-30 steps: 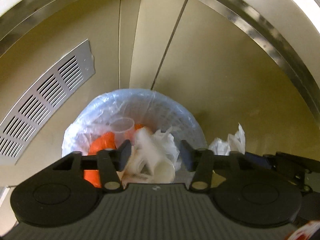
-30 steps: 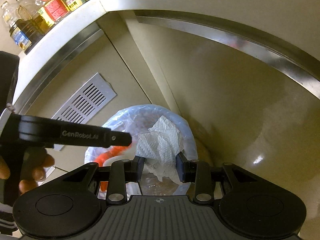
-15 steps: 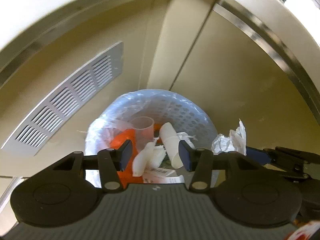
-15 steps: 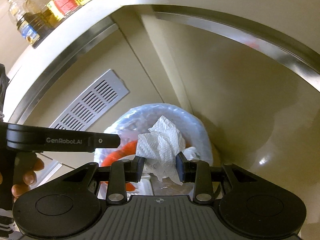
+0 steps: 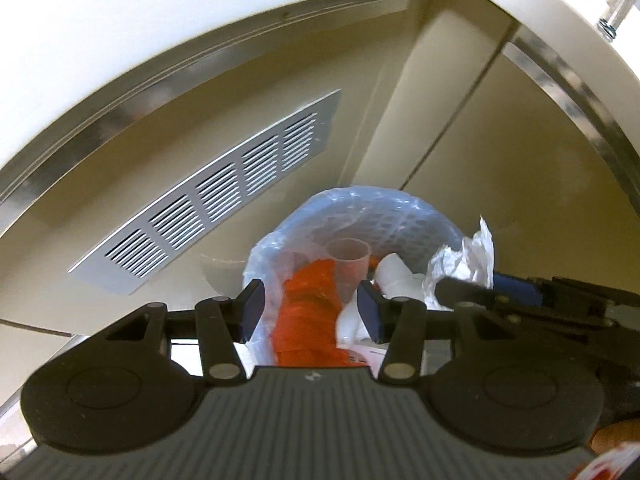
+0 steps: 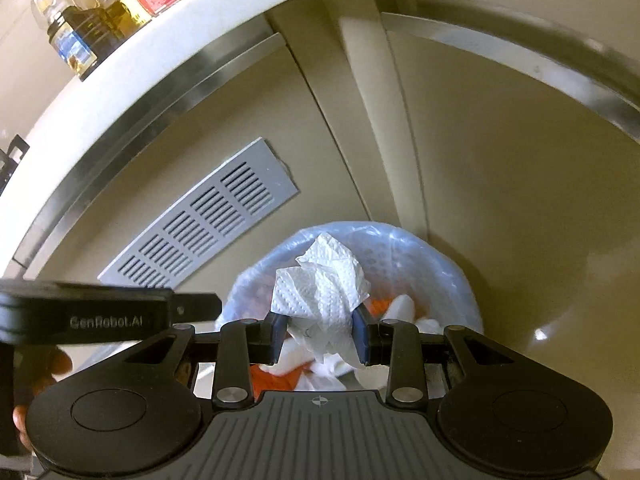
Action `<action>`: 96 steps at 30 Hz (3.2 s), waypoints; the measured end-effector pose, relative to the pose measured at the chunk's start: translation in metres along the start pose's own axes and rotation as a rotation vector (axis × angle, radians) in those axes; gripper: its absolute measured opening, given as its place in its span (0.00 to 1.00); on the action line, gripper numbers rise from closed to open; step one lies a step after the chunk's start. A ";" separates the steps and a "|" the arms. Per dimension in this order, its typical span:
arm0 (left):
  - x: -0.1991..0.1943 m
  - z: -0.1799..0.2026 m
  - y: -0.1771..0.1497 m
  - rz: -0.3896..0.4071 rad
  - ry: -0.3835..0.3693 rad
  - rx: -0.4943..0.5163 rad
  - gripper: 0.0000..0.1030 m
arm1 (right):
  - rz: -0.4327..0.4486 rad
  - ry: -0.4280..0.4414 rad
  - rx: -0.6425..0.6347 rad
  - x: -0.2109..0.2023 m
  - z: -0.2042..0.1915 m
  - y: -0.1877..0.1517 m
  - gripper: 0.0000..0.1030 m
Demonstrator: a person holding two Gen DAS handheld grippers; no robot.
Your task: Collect trash
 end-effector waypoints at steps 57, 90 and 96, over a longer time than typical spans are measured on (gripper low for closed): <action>-0.236 0.027 -0.074 0.345 0.008 0.012 0.79 | 0.088 -0.059 -0.037 -0.202 -0.048 -0.023 0.72; -0.359 -0.045 -0.193 0.358 -0.159 0.203 0.84 | 0.246 -0.248 0.083 -0.318 -0.207 -0.133 0.72; -0.361 -0.034 -0.198 0.351 -0.136 0.200 0.84 | 0.249 -0.246 0.055 -0.332 -0.203 -0.136 0.72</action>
Point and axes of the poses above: each gripper's, at about its wrist camera, not at the fingertips, and x roughly the way its jaws point, z to its right, y to its top, the point moved 9 cm from there along x, roughly the way its jaws point, and after that the axes turned 11 degrees about -x, right-handed, at the moved point
